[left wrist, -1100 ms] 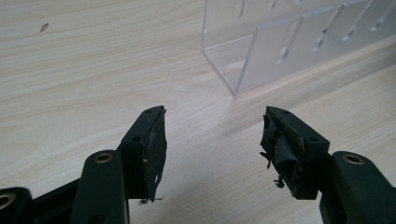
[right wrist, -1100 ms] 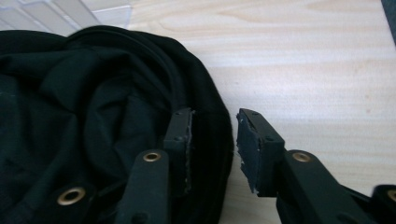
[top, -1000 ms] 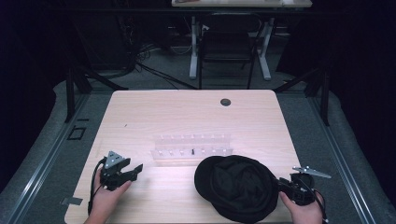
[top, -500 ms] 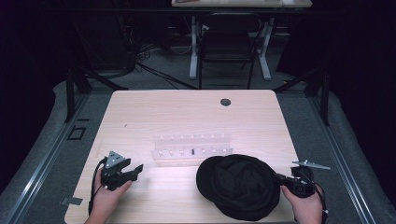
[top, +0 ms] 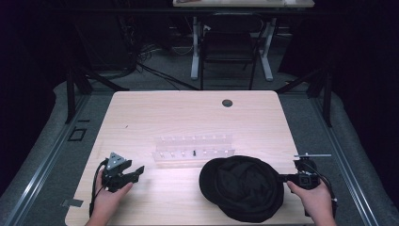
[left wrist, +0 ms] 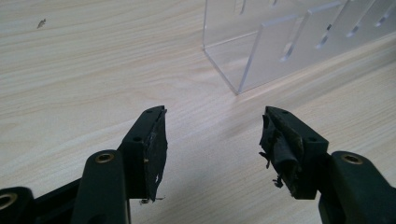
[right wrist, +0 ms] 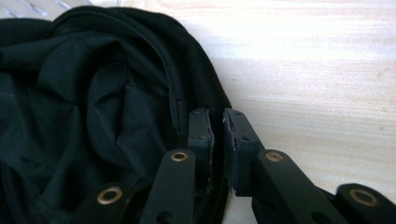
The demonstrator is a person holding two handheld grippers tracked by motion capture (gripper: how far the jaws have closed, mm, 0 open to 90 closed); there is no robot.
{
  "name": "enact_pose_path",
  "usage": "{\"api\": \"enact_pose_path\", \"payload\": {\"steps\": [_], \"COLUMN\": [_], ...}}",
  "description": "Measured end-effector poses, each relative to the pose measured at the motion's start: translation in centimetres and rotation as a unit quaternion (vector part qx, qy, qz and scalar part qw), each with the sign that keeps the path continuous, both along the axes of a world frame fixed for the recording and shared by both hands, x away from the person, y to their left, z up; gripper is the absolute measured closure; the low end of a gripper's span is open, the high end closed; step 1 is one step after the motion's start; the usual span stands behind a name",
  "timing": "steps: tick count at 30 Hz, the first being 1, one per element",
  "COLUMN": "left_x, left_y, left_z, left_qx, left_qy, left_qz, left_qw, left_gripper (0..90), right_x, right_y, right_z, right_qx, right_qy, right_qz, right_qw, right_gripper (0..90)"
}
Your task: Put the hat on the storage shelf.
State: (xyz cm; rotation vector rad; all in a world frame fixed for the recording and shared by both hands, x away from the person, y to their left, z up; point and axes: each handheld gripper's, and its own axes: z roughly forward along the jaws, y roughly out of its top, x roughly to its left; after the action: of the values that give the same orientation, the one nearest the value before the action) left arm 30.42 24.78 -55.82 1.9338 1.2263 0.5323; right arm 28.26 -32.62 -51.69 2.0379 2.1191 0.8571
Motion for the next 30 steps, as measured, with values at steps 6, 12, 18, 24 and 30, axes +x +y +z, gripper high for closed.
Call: {"api": "enact_pose_path", "payload": {"steps": [6,12,18,24,30], "left_x": [0.0,0.0,0.0,0.0,0.0], "left_y": [0.0,-0.1,-0.1,-0.1,-0.1], "left_z": [0.0,0.0,0.0,0.0,0.0], "left_qx": [-0.001,0.0,0.003,0.003,0.004], "left_qy": [0.0,0.0,0.0,0.0,-0.001], "left_qz": [0.0,0.0,-0.001,-0.001,-0.002], "left_qw": [1.0,1.0,1.0,1.0,1.0], "left_gripper": [40.9,41.0,41.3,41.3,41.3], "right_x": [0.5,0.7,1.0,1.5,1.9], "right_y": [0.2,0.1,-0.1,0.0,0.0], "right_z": [0.6,0.7,0.5,0.2,-0.4], "right_qx": [-0.011,-0.007,-0.003,-0.006,0.0], "right_qy": [0.035,0.065,0.094,0.124,0.139], "right_qz": [0.013,0.019,0.019,0.026,0.023], "right_qw": [0.9992,0.9977,0.9954,0.9919,0.99], "right_gripper": [81.1,79.8,79.6,78.0,76.5]}}
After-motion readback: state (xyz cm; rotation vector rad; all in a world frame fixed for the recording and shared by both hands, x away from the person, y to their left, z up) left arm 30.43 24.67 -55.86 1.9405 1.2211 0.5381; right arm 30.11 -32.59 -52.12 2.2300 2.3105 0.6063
